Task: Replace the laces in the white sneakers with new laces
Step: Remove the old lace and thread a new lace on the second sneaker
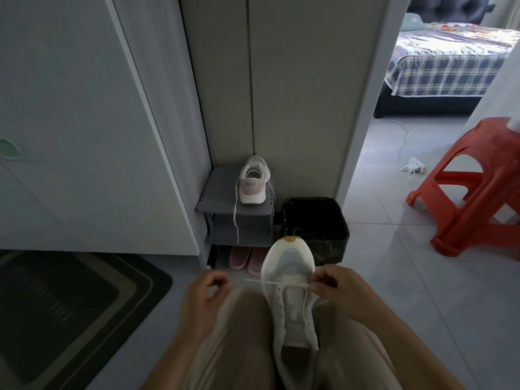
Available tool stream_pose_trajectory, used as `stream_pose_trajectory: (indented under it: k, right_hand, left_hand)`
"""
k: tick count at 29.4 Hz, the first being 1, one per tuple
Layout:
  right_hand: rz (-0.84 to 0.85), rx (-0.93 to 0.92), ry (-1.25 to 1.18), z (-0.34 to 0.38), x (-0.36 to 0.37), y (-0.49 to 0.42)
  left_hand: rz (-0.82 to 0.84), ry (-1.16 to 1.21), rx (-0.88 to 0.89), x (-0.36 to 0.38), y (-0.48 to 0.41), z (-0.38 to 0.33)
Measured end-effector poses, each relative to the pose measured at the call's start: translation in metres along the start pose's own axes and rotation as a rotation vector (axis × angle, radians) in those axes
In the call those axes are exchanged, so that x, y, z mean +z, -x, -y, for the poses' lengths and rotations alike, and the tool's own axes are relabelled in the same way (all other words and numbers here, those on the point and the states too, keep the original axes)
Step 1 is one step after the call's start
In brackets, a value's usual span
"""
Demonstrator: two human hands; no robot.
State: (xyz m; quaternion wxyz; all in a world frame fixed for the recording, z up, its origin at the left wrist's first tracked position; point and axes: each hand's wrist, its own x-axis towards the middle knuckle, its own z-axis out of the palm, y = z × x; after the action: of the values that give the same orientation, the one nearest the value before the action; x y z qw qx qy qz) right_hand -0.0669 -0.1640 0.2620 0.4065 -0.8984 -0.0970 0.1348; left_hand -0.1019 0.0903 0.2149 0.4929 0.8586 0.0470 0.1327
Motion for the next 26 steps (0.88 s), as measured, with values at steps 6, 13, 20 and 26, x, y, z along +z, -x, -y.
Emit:
stream_pose_trajectory:
  k: [6, 13, 20, 26]
  right_hand:
    - [0.103, -0.023, 0.038, 0.006, -0.004, -0.006]
    - [0.113, -0.009, -0.054, 0.009, -0.003, -0.007]
    - [0.134, 0.014, 0.046, 0.009, -0.008, -0.005]
    - [0.191, 0.002, 0.071, 0.004, -0.019, -0.008]
  left_hand:
    - [-0.192, -0.106, -0.187, -0.046, -0.017, 0.019]
    - [0.221, -0.192, 0.14, 0.031, 0.004, -0.041]
    - [0.316, -0.449, 0.419, 0.04, -0.005, -0.058]
    - [0.097, -0.685, 0.524, -0.023, -0.025, -0.03]
